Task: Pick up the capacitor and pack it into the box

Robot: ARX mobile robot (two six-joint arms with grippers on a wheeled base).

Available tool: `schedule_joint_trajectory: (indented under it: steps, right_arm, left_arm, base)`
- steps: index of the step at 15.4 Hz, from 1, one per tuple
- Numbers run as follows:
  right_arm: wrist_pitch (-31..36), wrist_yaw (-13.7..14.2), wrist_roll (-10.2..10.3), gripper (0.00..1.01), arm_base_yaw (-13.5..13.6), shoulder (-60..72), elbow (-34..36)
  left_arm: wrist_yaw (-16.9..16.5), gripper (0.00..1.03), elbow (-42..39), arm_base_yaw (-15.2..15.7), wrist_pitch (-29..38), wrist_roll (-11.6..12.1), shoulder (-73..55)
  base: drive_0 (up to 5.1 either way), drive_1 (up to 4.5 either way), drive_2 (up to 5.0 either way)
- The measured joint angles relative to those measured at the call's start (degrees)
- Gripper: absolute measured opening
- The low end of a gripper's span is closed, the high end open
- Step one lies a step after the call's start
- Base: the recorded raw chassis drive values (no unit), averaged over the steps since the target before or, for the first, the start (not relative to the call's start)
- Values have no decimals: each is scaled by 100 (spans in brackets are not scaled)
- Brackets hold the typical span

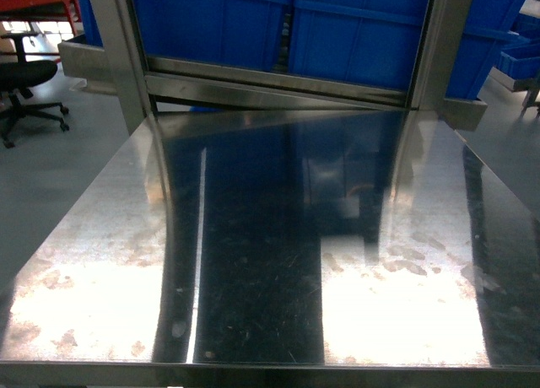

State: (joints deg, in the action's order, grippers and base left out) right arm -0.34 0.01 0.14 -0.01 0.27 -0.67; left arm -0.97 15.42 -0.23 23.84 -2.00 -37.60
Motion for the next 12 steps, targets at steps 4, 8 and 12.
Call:
schedule_joint_trajectory:
  steps: [4,8,12]
  right_arm:
    - [2,0,0,98,0,0,0]
    - [4,0,0,98,0,0,0]
    - [4,0,0,98,0,0,0]
  left_arm:
    - [98,44,-741,17,-101,98,684]
    - [98,44,-1084,17,-367,98,1207]
    - [98,44,-1281,17,-748,98,1823]
  base:
    - [0,0,0]
    - [0,0,0]
    - [0,0,0]
